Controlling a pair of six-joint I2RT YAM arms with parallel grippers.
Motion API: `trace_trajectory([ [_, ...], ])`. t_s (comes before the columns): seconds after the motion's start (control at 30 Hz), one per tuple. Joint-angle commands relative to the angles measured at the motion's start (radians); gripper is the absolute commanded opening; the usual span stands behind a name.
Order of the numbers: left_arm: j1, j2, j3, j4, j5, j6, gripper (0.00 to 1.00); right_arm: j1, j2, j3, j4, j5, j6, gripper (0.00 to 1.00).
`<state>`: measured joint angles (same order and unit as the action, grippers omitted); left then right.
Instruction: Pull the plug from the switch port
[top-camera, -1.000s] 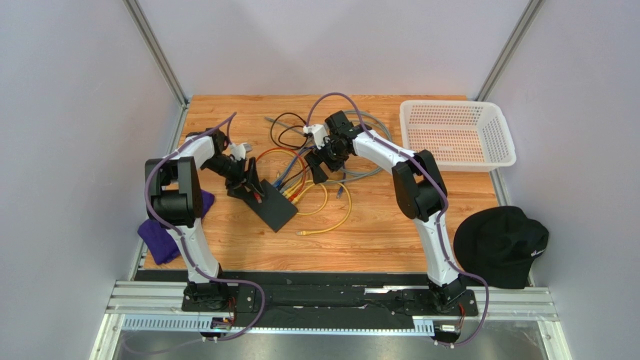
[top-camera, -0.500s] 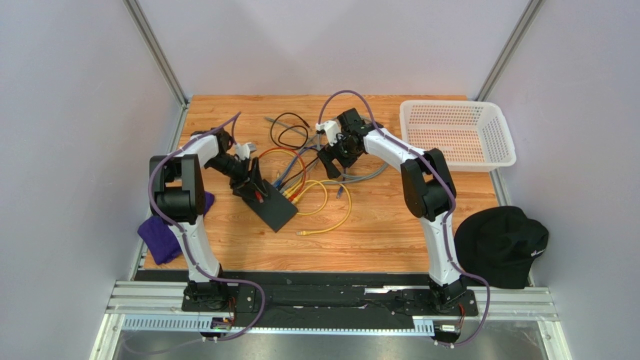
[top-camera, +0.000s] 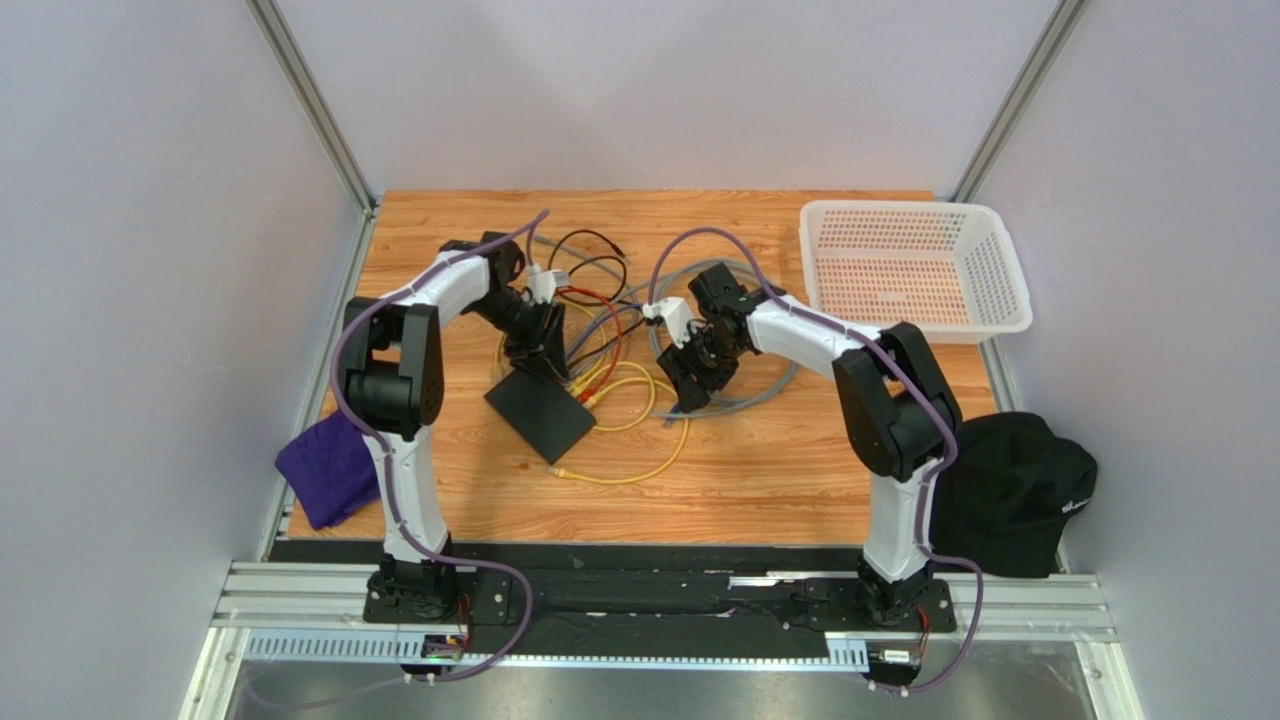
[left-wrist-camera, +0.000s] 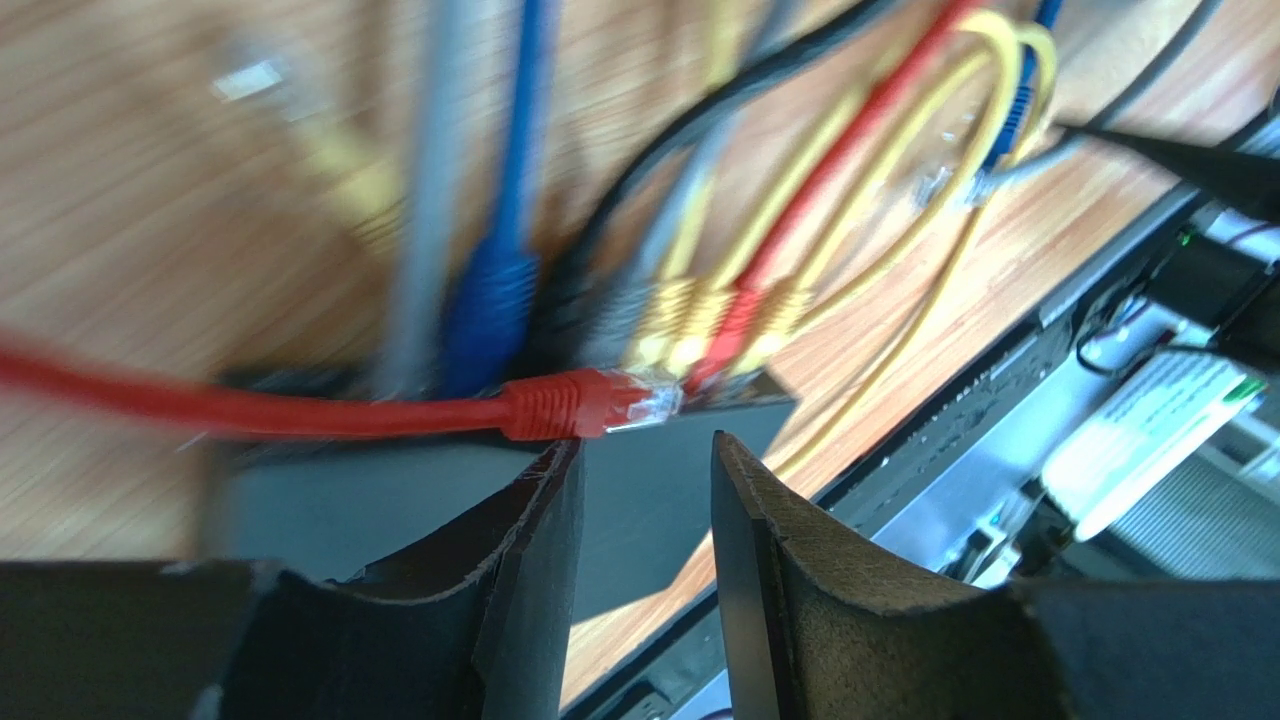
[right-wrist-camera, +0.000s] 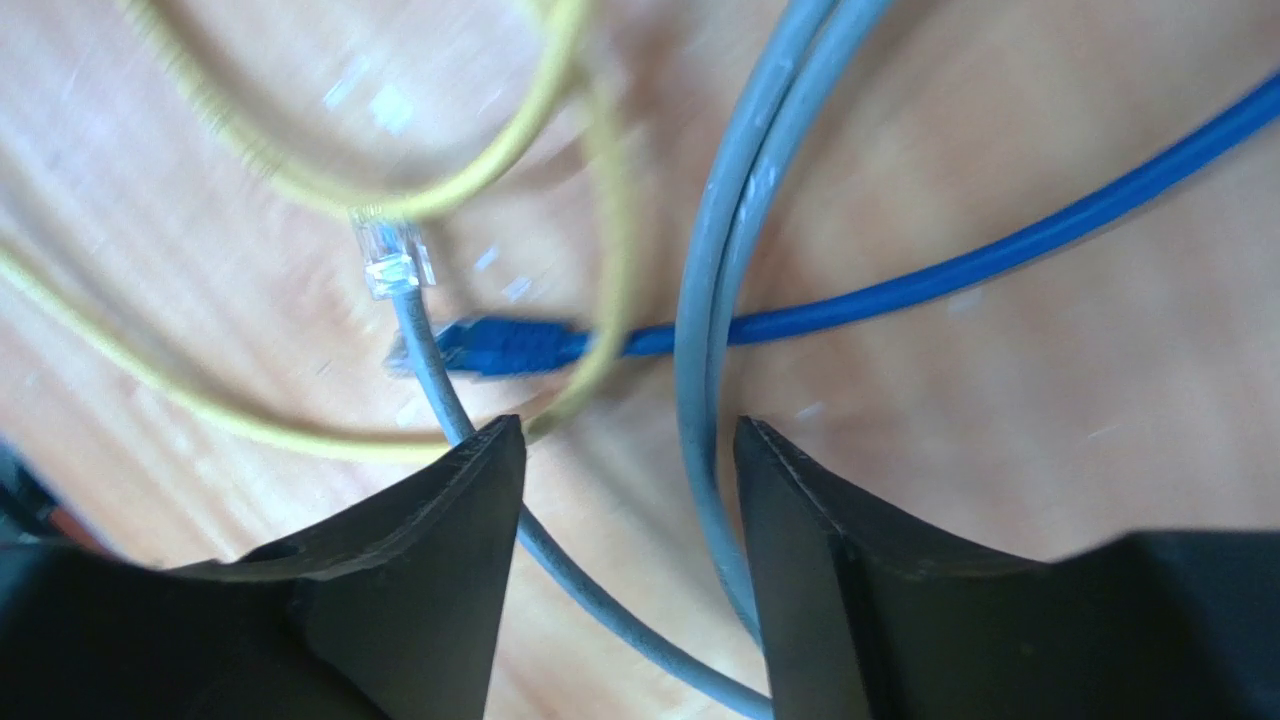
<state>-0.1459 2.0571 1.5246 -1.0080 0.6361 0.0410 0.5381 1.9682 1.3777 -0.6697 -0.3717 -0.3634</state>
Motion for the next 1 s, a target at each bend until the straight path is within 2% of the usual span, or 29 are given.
trace_trajectory([
  [0.0, -0.040, 0.044, 0.026, 0.032, -0.006, 0.031, 0.45, 0.029, -0.121, -0.103, -0.015, -0.023, 0.033, 0.61],
  [0.1, -0.044, 0.041, 0.026, 0.037, -0.001, 0.026, 0.45, 0.030, -0.124, -0.076, -0.016, -0.006, 0.011, 0.64],
  [0.23, -0.043, -0.082, 0.052, 0.042, 0.011, 0.077, 0.48, 0.028, -0.092, 0.038, -0.042, 0.031, -0.006, 0.71],
  [0.3, -0.040, -0.145, 0.065, 0.048, -0.048, 0.100, 0.55, 0.026, -0.086, 0.107, -0.042, 0.050, -0.006, 0.78],
  [0.43, -0.015, -0.265, 0.049, 0.057, -0.196, 0.111, 0.66, 0.020, -0.066, 0.228, -0.047, 0.027, 0.012, 0.84],
  [0.57, 0.041, -0.258, 0.000, 0.011, -0.295, 0.063, 0.68, 0.025, 0.000, 0.337, -0.037, -0.064, 0.079, 0.85],
  [0.8, 0.130, -0.293, -0.199, 0.046, -0.299, -0.027, 0.70, 0.051, 0.162, 0.454, -0.022, -0.150, 0.132, 0.86],
  [0.97, 0.140, -0.232, -0.207, 0.029, -0.253, -0.035, 0.71, 0.069, 0.236, 0.463, -0.002, -0.150, 0.147, 0.87],
])
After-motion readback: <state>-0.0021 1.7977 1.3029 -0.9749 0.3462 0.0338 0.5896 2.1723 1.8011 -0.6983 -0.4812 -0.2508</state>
